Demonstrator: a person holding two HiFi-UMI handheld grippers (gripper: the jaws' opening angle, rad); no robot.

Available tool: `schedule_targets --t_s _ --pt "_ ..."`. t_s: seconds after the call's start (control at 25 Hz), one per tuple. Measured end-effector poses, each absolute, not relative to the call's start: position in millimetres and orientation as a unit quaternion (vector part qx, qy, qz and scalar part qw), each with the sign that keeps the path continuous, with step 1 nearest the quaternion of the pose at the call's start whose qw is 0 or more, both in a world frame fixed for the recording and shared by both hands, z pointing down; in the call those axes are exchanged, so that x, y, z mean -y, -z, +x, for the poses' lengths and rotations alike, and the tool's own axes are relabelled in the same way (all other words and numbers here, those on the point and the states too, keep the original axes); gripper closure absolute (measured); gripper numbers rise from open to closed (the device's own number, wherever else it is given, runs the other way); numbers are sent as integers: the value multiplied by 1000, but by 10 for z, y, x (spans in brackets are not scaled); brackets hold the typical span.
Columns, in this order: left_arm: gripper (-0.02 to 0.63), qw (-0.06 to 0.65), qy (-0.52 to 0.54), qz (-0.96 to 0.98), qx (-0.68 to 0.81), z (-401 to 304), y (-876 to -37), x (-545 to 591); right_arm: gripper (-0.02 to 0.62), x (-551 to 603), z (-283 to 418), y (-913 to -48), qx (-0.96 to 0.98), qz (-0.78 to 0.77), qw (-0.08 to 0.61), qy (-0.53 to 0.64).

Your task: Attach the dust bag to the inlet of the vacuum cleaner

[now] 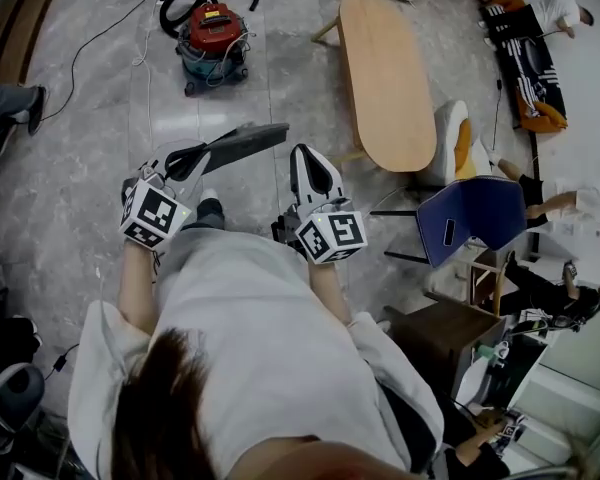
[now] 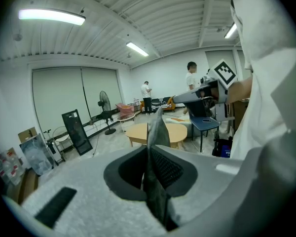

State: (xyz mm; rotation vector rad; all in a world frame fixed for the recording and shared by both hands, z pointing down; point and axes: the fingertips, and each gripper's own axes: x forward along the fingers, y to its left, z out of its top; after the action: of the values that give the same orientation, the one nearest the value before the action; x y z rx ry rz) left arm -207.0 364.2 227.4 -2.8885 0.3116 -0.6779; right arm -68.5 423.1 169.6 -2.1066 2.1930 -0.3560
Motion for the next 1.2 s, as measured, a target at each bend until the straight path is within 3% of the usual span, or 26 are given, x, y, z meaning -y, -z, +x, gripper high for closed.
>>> schedule_targets --t_s 0.56,1.2 --pt "568 75 215 -967 -116 -2110 -2135 -2734 592 -3511 -695 -1495 -709 -697 42 98" --pt "568 -15 178 -967 -183 -1522 -2149 -2165 592 -2695 32 -1754 -733 -661 51 152"
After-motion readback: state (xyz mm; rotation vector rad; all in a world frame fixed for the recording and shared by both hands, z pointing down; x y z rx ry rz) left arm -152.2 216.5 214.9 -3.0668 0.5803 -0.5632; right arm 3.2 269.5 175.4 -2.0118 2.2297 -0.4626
